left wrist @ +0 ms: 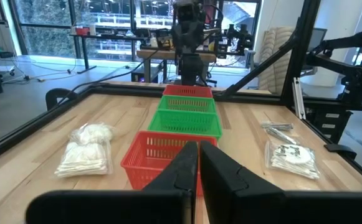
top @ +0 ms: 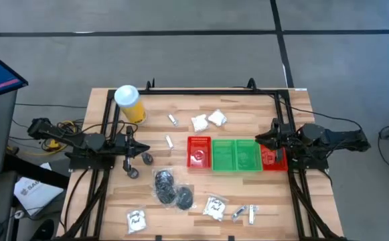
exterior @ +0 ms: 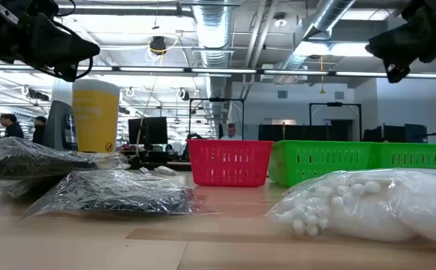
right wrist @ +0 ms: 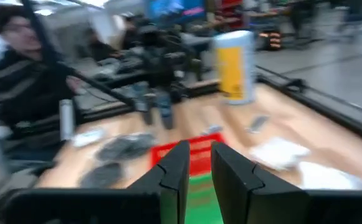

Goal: Pick & Place Travel size toiletries
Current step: Put the silver nail cutter into the right red bin

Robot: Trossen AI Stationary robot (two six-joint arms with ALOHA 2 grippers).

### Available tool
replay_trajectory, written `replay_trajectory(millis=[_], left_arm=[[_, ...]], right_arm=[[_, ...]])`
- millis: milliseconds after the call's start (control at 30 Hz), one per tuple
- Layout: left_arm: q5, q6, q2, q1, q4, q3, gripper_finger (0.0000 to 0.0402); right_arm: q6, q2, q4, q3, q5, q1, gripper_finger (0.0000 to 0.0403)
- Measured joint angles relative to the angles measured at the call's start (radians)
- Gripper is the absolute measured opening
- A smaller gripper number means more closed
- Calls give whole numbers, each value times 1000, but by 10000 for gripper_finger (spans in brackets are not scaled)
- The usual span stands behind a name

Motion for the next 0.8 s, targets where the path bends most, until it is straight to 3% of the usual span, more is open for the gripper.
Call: replay_trajectory(millis=[233,533,800], left_arm=[[0,-2,0,0,6,0,12],[0,-2,0,0,6,0,12],[0,-3,0,0,6,0,12]], right_arm=[[67,86,154,-59,-207,60,59],[179,326,181,-60,-220,210,59],[198,607,453,-59,-176,362,59]])
